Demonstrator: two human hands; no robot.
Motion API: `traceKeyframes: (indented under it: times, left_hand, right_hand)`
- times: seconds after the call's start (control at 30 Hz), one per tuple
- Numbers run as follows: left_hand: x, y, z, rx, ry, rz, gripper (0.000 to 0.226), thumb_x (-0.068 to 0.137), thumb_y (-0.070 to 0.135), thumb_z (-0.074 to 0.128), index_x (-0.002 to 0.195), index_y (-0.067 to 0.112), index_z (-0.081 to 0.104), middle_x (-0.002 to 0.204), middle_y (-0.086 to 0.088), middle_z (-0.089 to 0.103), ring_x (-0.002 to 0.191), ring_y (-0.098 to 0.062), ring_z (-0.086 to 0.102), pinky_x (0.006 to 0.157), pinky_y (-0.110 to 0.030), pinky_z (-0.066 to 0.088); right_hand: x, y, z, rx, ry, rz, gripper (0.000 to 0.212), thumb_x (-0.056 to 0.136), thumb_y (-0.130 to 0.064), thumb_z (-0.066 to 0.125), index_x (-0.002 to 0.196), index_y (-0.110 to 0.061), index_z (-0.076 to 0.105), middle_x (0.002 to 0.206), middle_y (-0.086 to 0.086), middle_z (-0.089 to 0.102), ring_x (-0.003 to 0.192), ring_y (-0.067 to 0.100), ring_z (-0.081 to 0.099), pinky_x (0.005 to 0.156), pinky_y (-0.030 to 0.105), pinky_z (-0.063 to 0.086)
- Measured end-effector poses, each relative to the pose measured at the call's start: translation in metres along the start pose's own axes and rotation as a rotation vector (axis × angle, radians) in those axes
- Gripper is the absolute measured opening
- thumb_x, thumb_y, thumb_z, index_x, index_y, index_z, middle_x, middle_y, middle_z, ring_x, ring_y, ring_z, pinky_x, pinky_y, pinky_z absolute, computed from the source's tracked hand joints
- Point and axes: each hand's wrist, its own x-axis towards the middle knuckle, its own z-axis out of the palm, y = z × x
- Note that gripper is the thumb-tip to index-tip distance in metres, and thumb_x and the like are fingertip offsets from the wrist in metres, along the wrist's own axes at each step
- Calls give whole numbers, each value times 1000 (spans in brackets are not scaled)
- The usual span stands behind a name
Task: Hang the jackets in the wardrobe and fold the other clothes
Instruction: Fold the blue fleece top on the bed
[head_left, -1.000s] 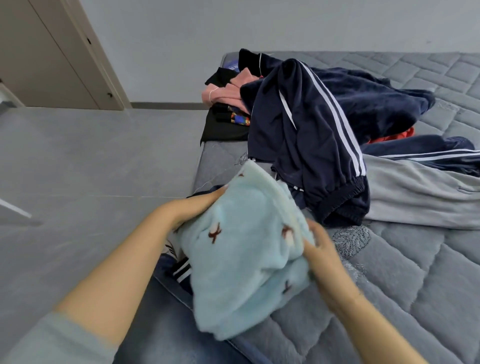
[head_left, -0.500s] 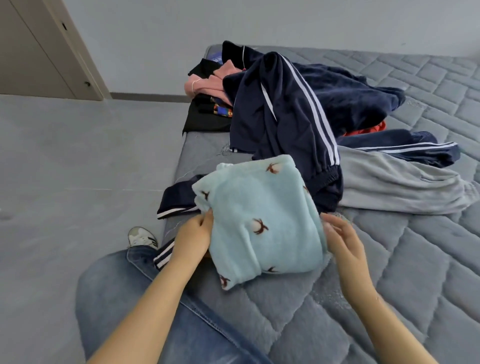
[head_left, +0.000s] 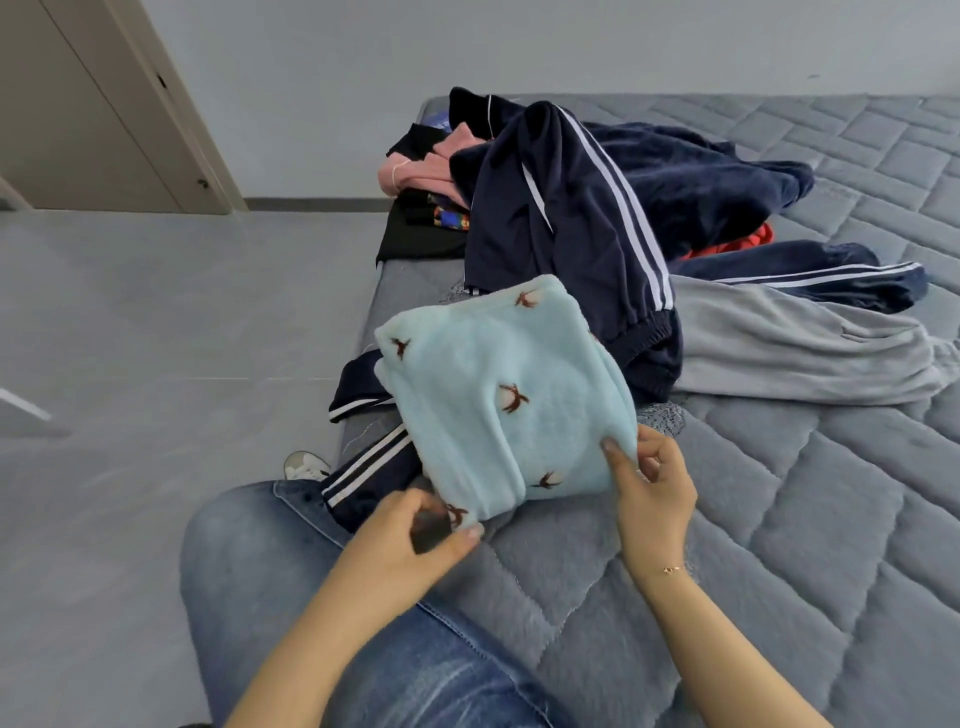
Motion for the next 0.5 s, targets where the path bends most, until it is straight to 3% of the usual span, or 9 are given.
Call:
traceKeyframes:
  times: [0.07, 0.2, 0.37, 0.5]
  left_hand:
    - [2, 4, 17, -1, 110, 105, 34, 79, 55, 68, 101, 33, 56, 106, 19, 53, 96, 9, 53, 74, -10, 43]
    - [8, 18, 24, -28, 317, 221, 10, 93, 18, 63, 94, 27, 57, 94, 12, 57, 87, -1, 56, 75, -12, 46]
    - [8, 8, -4, -16, 431, 251, 22, 90, 15, 66, 73, 25, 55, 72, 10, 63, 74, -1, 57, 60, -13, 41]
    - [10, -6, -17, 7, 420, 208, 26, 87, 14, 69, 69, 24, 54, 73, 14, 63, 73, -2, 58, 61, -12, 40]
  right_hand:
    - [-1, -7, 2, 87, 26, 18, 27, 89, -17, 69, 69, -23, 52, 100, -19, 71, 86, 1, 66, 72, 15, 52]
    - [3, -20, -3, 34, 59, -77, 22, 96, -29, 57, 76, -23, 49, 69, -19, 56, 62, -6, 49, 59, 8, 42]
    - [25, -26, -22, -128, 38, -161, 23, 103, -20, 45, 80, -23, 46, 74, -9, 49, 64, -10, 45, 61, 7, 38]
    - [37, -20, -32, -156, -35, -145, 21, 102, -19, 46, 82, -23, 50, 79, -9, 55, 69, -12, 49, 64, 5, 40]
